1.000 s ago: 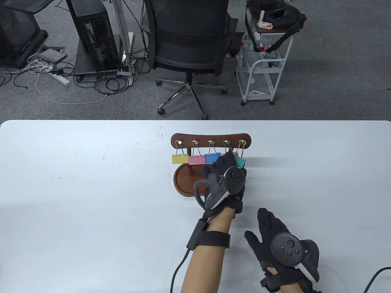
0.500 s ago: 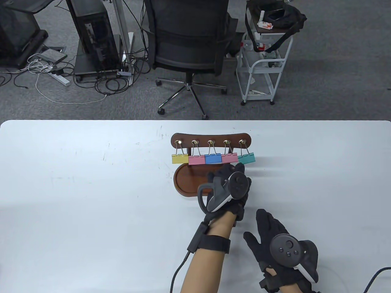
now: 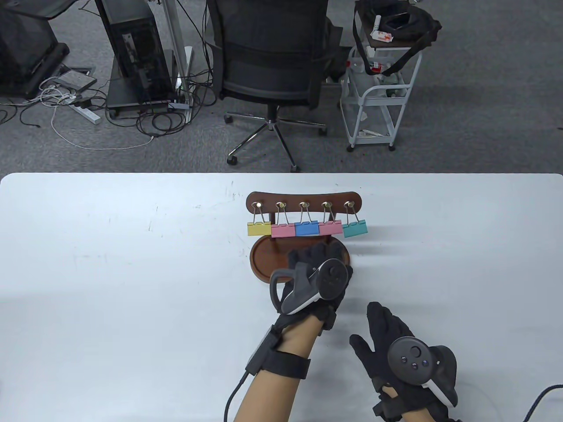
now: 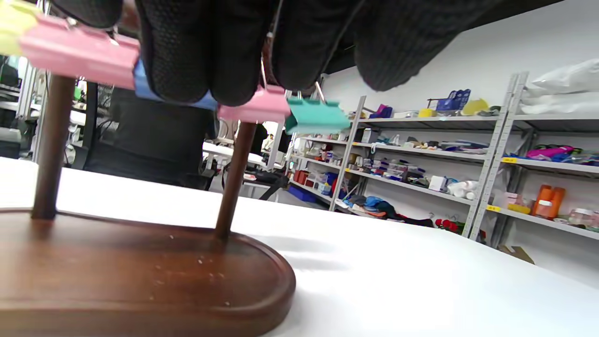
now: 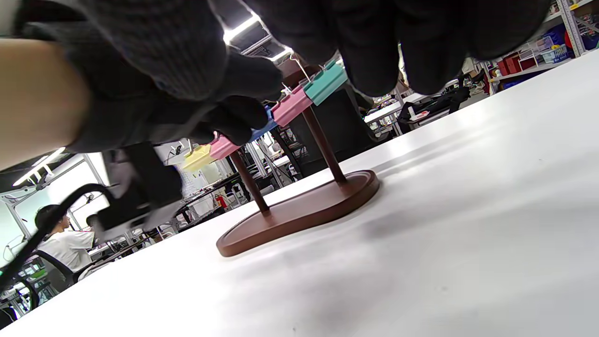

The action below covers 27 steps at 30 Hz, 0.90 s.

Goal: Hook binder clip onto key rack

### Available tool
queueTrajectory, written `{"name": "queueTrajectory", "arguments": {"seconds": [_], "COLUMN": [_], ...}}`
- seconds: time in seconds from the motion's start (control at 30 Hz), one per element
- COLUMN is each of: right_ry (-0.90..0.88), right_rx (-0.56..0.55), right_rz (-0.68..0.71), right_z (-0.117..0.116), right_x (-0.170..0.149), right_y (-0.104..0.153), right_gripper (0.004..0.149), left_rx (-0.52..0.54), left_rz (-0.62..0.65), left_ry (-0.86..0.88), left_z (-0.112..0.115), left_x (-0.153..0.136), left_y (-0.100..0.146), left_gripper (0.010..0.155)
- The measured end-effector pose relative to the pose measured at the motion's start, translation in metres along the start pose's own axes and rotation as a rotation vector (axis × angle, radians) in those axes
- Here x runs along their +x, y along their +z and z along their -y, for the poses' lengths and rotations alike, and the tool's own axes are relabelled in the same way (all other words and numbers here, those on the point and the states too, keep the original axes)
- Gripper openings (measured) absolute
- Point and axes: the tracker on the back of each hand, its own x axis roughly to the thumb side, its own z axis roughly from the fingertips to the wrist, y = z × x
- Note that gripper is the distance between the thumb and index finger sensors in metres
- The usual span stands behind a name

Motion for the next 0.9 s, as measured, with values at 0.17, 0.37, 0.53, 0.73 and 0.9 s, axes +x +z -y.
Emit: {"name": "queueTrajectory", "arguments": {"seconds": [0.17, 0.37, 0.53, 0.73, 0.9], "right_ry": [-0.006, -0.017, -0.035, -0.029, -0.037], "right_rx": [0.003, 0.014, 0.024, 0.035, 0.045], "right_rz": [-0.007, -0.013, -0.030, -0.040, -0.056], "right_z": [-0.001, -0.002, -0.004, -0.010, -0.011], "right_x": [-0.001, -0.001, -0.003, -0.006, -0.010], "right_y": [-0.001, -0.002, -0.003, -0.007, -0.007], "right_gripper": [0.082, 0.082, 0.083, 0.085, 0.084], "left_rx": [0.040, 0.085, 0.103, 0.089, 0.091], "left_rz": [0.041, 0.071, 0.111, 0.152, 0.140], "left_ry": [-0.021, -0.013, 0.003, 0.010, -0.018], "left_z": [-0.017, -0.029, -0.025, -0.010, -0.011], "left_x": [-0.012, -0.022, -0.023, -0.014, -0.013], "left_y": [0.032, 0.072, 0.099, 0.119, 0.126], "left_gripper": [0.067, 0.069, 0.073, 0.076, 0.076]}}
